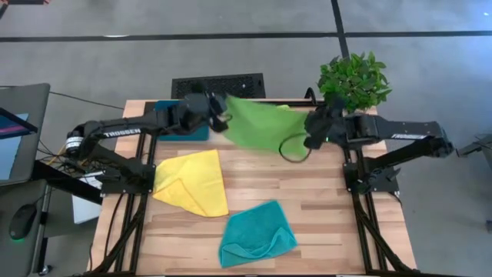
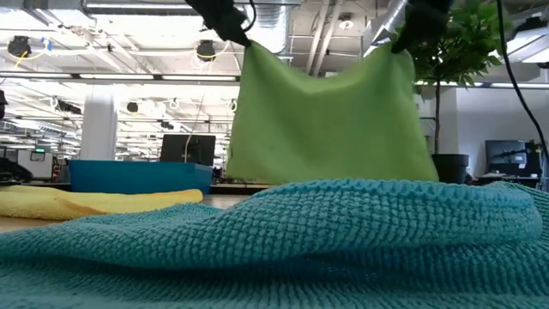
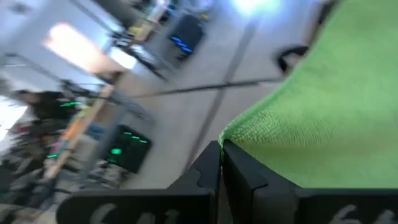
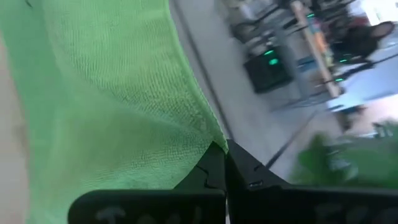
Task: Fold microfiber towels
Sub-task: Fold the green towel
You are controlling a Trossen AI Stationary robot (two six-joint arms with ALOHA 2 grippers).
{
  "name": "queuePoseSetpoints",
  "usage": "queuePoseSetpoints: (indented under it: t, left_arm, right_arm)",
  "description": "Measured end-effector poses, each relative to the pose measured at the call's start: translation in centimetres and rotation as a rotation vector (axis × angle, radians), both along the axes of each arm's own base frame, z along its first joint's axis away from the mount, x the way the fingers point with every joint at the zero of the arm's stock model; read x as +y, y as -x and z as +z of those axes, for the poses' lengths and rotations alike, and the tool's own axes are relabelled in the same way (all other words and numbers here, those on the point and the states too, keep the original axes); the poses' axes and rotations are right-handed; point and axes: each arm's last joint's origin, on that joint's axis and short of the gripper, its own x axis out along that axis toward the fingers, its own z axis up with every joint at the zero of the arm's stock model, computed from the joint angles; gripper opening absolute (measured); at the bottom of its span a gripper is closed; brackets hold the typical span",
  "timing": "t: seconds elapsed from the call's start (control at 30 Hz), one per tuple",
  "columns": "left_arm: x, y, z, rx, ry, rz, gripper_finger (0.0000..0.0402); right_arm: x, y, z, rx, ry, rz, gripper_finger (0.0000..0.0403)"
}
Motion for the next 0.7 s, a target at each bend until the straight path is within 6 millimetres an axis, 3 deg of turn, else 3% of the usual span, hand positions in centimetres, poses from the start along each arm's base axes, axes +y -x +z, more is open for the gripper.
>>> queuePoseSetpoints:
  t: [0.13,0.3,0.47,0.7]
  left_arm:
    - [1.3,0.3,0.7,-0.022,-0.053,0.022,0.0]
    - [1.1,0.7,-1.3,0.113,0.1,-0.08,0.0]
    - [-0.2,1.6,-3.4,0.234,0.344,-0.139,0.0]
    - [-2.7,2.6,-4.9,0.381,0.535,-0.145,0.0]
  right_arm:
    - [-1.1,-0.1,2.4,-0.075,0.05,-0.021,0.0009]
    - [-0.6,0.1,1.7,-0.043,-0.072,0.049,0.0009]
    - [0.7,-0.2,-1.6,-0.005,-0.233,0.096,0.0009]
    - [3.2,0.1,-6.2,0.047,-0.421,0.129,0.0009]
